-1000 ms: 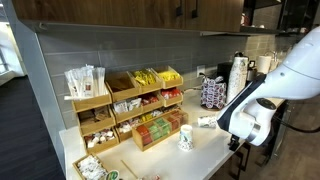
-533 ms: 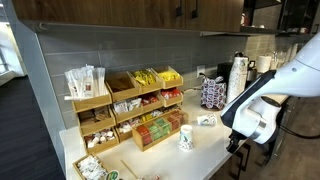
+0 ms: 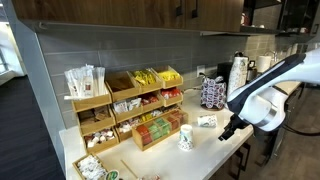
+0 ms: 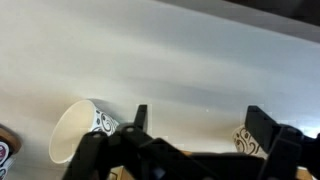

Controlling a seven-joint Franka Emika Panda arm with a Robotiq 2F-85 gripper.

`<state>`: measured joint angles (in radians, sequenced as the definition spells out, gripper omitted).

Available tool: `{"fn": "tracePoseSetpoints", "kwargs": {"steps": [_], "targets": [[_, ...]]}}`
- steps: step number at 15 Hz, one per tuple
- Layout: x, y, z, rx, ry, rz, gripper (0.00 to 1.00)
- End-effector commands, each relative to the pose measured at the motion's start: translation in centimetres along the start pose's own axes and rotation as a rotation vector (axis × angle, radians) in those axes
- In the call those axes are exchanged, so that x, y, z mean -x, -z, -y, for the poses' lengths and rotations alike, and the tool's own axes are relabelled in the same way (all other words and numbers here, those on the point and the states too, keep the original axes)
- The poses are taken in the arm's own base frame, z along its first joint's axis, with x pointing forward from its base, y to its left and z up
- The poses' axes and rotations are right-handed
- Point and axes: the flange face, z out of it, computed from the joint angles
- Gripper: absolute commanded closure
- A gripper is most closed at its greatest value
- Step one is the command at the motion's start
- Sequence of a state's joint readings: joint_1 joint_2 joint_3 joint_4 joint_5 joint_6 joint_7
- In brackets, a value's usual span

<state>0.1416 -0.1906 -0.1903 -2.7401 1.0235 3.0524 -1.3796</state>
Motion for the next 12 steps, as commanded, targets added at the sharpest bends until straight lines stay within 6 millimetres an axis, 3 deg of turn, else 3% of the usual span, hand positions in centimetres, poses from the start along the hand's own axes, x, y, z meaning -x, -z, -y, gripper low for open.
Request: {"fn": "tracePoseSetpoints", "kwargs": {"steps": [1,6,12], "targets": [[-0.5,0.3,0.1,-0.001,-0.02,-0.017,0.0],[-4.8,1.8,0.2,0.127,0.104,-0.084,0.0],[-7.8,-1.3,-1.5,0.258,0.338,-0.052,0.0]]}}
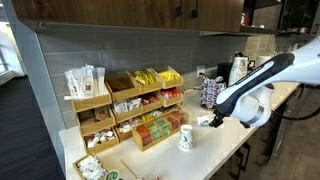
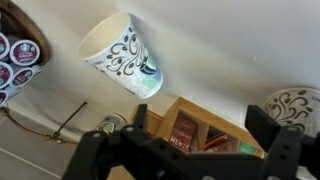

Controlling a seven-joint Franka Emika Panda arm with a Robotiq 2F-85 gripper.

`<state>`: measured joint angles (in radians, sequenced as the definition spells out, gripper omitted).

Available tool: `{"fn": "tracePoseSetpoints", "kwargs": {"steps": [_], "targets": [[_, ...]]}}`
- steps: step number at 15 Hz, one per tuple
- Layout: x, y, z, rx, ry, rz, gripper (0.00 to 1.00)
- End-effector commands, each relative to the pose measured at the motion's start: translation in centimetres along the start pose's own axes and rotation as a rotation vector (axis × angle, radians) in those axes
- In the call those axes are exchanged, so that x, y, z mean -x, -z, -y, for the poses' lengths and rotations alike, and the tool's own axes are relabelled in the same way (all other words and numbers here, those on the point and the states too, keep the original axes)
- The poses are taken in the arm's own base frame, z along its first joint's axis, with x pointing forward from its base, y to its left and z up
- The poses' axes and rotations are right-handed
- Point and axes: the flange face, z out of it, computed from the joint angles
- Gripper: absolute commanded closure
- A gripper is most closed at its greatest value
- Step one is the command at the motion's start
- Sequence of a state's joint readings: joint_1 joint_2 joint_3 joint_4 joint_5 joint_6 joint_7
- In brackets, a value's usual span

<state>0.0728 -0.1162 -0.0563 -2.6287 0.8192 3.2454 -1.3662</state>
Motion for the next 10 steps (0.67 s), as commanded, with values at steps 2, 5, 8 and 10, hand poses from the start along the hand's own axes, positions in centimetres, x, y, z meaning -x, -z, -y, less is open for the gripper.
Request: {"fn": "tracePoseSetpoints", "kwargs": {"steps": [2,5,8,10], "targets": [[-0.3,-1.2,-0.7,0.044,0.072,0.012,0.0],[-0.4,-2.4,-1.5,0.072,0.103,0.02,0.0],[-0.6,-2.5,-1.6,0.074,0.106,0.018,0.0],[-0.6,-2.4,-1.6,0.074,0.106,0.017,0.0]]}}
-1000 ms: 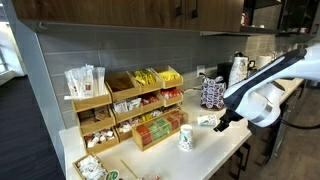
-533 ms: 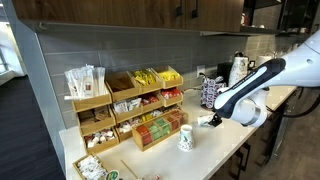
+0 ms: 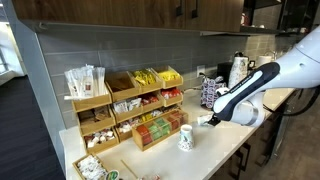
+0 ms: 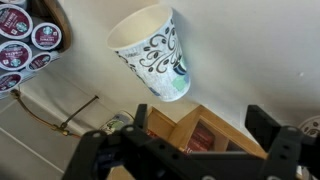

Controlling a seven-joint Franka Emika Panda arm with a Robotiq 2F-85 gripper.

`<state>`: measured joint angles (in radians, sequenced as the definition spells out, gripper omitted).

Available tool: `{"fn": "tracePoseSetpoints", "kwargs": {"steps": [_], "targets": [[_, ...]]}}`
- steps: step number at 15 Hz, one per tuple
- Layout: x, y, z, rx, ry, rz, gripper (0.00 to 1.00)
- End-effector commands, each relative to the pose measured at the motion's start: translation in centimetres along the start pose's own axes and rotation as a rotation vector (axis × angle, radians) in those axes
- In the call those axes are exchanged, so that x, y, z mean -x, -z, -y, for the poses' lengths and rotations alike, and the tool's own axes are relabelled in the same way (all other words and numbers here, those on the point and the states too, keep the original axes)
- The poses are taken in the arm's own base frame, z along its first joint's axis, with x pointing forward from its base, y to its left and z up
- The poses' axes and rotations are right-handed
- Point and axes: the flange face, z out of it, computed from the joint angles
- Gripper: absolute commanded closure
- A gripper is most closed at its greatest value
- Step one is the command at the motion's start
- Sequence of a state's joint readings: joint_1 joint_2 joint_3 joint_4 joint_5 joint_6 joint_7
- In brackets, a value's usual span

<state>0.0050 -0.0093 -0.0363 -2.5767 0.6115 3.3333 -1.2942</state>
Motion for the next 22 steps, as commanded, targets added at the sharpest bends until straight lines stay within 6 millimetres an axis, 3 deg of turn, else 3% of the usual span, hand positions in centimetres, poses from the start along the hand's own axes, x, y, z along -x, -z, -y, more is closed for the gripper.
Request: {"fn": "tracePoseSetpoints", "kwargs": {"steps": [1,6,10,11,13,15,18,19,20,22], "targets": [[-0.1,-0.2,-0.2,0.005,0.039,-0.001,0.0],[-0.4,-1.7,-2.5,-0.034,0.234,0.016,0.0],[0.0,-3.6,-6.0,-0.099,0.411,0.089,0.0],[-0.5,-3.6,-7.1,-0.109,0.445,0.108,0.0],[-3.6,-2.6,-7.6,-0.13,0.49,0.118,0.0],[-7.2,-1.9,-6.4,-0.178,0.521,0.111,0.0],[-10.7,-2.6,-4.1,-0.264,0.545,0.158,0.0],[-11.5,-3.0,-3.1,-0.286,0.557,0.159,0.0],[-10.7,-1.9,-4.0,-0.253,0.54,0.127,0.0],[-11.8,-2.3,-2.8,-0.277,0.55,0.129,0.0]]}}
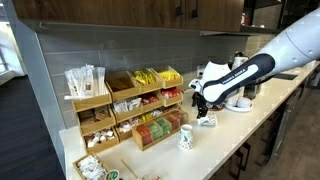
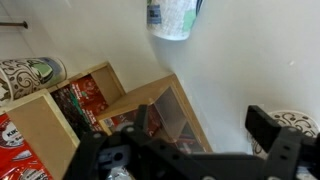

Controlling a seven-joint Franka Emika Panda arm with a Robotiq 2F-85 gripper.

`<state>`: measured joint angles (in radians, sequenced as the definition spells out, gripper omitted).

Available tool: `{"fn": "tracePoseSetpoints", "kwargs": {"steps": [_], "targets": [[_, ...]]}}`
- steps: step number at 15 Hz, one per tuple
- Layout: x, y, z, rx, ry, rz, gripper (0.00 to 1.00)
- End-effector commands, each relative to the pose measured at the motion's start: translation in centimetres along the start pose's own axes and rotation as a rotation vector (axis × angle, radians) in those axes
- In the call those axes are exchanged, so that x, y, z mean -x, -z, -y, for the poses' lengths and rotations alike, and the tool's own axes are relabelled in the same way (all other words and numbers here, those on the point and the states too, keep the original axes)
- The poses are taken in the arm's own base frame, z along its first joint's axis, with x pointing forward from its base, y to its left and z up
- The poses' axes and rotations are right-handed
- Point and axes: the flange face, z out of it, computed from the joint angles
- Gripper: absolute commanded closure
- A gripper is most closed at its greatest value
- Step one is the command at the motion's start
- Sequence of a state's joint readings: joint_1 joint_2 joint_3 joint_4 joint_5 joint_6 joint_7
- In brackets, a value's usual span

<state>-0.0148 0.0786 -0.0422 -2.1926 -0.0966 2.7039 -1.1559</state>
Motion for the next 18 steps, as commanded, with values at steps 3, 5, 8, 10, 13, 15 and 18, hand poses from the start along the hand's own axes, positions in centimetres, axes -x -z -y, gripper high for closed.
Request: {"fn": "tracePoseSetpoints", "kwargs": {"steps": [3,5,8,10,13,15,18], "targets": [[0.1,-0.5,0.0,-0.005,-0.003,0.005,0.0],[0.1,-0.5,-0.1,-0.004,-0.004,0.005,0.0],[0.2,-3.0,-1.3,-0.046,-0.033,0.077,0.0],[0.3,-4.0,-2.5,-0.044,-0.058,0.127,0.0],[0.8,-5.2,-4.3,-0.058,-0.079,0.184,0.0],[1.8,-6.1,-5.1,-0.088,-0.085,0.226,0.0],[2.6,-8.0,-5.7,-0.131,-0.072,0.227,0.0]]}}
